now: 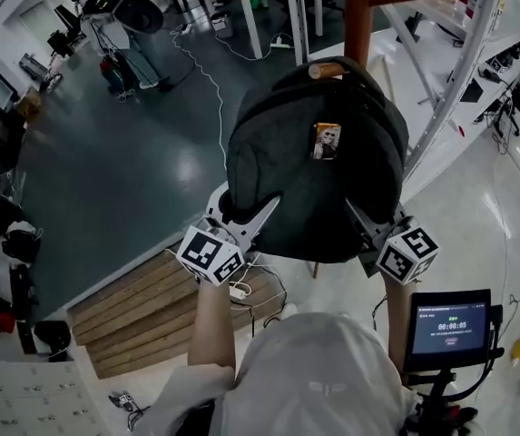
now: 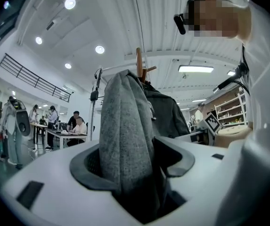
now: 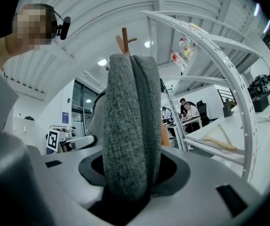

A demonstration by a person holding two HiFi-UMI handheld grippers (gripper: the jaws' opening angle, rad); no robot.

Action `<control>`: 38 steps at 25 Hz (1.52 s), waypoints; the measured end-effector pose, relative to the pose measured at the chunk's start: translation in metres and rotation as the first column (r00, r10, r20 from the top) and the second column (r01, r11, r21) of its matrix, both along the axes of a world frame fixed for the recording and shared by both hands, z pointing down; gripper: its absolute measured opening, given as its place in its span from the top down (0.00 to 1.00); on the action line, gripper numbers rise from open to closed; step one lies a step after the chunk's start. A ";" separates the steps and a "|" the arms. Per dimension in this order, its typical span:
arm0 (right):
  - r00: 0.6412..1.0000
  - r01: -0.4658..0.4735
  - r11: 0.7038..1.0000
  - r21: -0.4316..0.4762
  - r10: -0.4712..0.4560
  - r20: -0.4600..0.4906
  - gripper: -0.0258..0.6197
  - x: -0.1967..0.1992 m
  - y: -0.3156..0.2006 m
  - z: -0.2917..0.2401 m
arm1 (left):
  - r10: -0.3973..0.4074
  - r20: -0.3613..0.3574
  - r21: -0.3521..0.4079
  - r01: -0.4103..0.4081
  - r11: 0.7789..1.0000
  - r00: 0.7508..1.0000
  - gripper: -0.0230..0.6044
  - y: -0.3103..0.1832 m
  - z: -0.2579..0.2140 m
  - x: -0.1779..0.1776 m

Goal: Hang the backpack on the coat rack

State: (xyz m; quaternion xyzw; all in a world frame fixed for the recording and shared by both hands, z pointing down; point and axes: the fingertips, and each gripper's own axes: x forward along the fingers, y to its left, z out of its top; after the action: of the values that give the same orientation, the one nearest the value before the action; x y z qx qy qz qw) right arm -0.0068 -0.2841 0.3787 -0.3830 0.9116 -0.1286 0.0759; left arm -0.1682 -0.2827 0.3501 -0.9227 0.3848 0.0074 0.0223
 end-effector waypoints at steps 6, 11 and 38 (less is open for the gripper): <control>1.000 0.003 0.999 0.034 -0.003 -0.018 0.67 -0.005 -0.002 0.000 | 0.073 -0.120 0.037 -0.069 0.997 0.990 0.52 0.014 0.005 -0.027; 0.996 -0.083 0.995 0.064 0.085 -0.035 0.67 0.003 -0.007 -0.001 | 0.119 -0.319 0.079 -0.099 0.992 0.940 0.52 0.049 -0.017 -0.065; 0.984 -0.134 0.972 0.194 0.108 0.140 0.51 0.080 0.062 -0.043 | -0.256 -0.101 -0.033 0.254 0.967 0.961 0.89 -0.063 0.043 0.037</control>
State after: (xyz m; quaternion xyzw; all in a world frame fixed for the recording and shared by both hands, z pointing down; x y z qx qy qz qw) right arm 0.0733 -0.2220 0.3356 -0.4190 0.8882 -0.0544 0.1808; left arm -0.1314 -0.3454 0.3933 -0.8639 0.5012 0.0490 -0.0060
